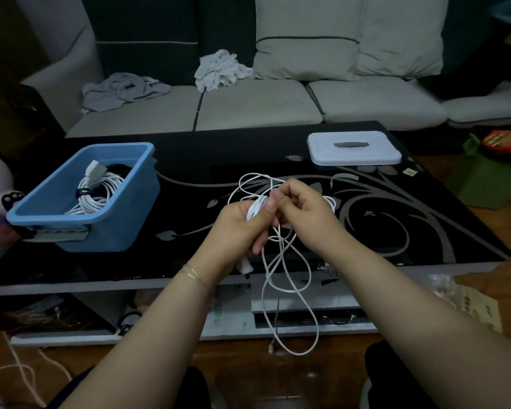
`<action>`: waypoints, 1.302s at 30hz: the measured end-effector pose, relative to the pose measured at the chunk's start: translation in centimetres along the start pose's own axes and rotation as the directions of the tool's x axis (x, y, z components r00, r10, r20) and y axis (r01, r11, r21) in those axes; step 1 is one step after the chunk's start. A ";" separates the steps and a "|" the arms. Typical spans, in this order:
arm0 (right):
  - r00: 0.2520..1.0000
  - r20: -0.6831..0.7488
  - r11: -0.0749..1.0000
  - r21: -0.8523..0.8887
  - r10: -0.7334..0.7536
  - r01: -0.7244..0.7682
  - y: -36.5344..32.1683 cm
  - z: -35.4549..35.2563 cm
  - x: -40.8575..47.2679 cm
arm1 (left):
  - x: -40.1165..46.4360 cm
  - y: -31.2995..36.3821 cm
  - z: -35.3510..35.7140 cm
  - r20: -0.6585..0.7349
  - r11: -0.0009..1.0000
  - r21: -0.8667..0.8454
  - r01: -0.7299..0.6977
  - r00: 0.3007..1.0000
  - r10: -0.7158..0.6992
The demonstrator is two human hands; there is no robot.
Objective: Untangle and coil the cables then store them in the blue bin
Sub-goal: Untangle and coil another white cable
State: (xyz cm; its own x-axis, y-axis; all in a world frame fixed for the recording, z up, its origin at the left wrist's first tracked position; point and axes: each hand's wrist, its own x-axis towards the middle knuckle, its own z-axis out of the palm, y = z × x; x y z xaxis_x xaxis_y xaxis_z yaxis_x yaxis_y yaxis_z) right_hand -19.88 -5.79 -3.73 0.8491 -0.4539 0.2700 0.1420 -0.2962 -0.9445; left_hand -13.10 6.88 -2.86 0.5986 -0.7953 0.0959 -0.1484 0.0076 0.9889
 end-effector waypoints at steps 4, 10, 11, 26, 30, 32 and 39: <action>0.995 -0.088 0.997 0.063 0.039 -0.034 0.0 0.5 -0.2 | 0.4 -0.2 -0.2 0.152 0.961 -0.258 0.096 0.987 -0.058; 0.995 -0.051 0.982 0.170 0.088 -0.078 -0.3 0.8 -0.4 | 0.4 -0.1 -0.5 0.240 0.914 -0.392 0.102 0.971 -0.005; 0.995 -0.024 0.980 0.176 0.098 -0.092 -0.5 0.9 -0.5 | 0.4 0.0 -0.5 0.215 0.905 -0.417 0.081 0.977 0.011; 0.986 0.029 0.906 -0.400 0.166 -0.141 2.3 1.1 -0.3 | 0.5 2.3 -1.8 -0.127 0.801 -0.594 -0.073 0.992 -0.004; 0.954 0.296 0.694 -0.696 0.045 0.183 0.4 1.8 -2.0 | 0.8 1.9 -3.1 -0.273 0.788 -0.591 -0.173 0.962 0.007; 0.936 0.350 0.672 -0.703 0.040 0.234 0.1 1.8 -2.3 | 1.1 1.5 -3.3 -0.300 0.820 -0.542 -0.186 0.954 0.018; 0.908 0.414 0.700 -0.665 0.055 0.261 -0.7 1.3 -2.4 | 1.0 0.7 -3.7 -0.283 0.988 -0.048 -0.145 0.951 0.125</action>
State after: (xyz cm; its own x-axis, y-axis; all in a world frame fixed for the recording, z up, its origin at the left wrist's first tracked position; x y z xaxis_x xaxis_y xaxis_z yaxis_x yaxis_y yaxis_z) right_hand -21.37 -3.39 -3.99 0.9900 -0.0804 0.1158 -0.0172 -0.8843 -0.4665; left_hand -9.70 8.35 -1.69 0.7733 -0.5838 0.2474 -0.1954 0.1518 0.9689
